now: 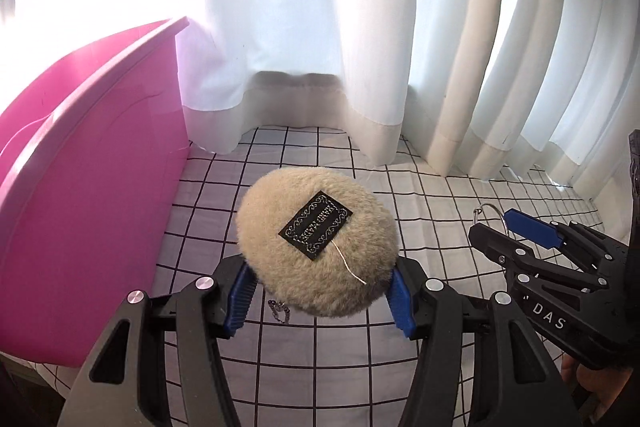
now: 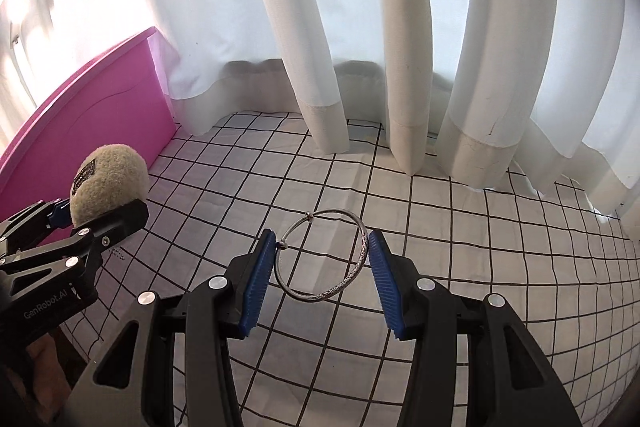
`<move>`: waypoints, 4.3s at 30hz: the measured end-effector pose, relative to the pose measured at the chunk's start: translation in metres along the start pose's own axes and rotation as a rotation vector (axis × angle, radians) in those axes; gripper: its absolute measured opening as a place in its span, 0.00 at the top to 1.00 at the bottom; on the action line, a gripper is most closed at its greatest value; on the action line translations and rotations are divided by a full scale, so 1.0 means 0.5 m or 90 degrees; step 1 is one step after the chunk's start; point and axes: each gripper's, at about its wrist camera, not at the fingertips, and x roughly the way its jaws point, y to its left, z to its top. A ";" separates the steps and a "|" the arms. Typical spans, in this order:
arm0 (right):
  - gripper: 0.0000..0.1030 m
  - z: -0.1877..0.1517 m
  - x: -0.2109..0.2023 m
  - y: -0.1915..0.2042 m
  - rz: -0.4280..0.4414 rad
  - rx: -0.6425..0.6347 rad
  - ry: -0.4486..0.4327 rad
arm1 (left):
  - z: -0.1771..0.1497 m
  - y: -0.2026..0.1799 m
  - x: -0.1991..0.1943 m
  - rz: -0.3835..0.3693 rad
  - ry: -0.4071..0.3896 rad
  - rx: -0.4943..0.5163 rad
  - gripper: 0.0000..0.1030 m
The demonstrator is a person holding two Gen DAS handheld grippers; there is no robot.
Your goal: Organize jewelry
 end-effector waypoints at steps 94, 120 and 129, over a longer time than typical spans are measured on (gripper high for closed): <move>0.38 0.272 -0.004 0.619 0.161 -0.276 -0.029 | 0.048 0.522 -0.234 0.274 -0.008 -0.255 0.08; 0.38 0.263 -0.030 0.609 0.156 -0.281 -0.040 | 0.042 0.504 -0.249 0.306 0.004 -0.254 0.08; 0.38 0.263 -0.033 0.608 0.154 -0.282 -0.041 | 0.041 0.500 -0.247 0.301 0.009 -0.254 0.08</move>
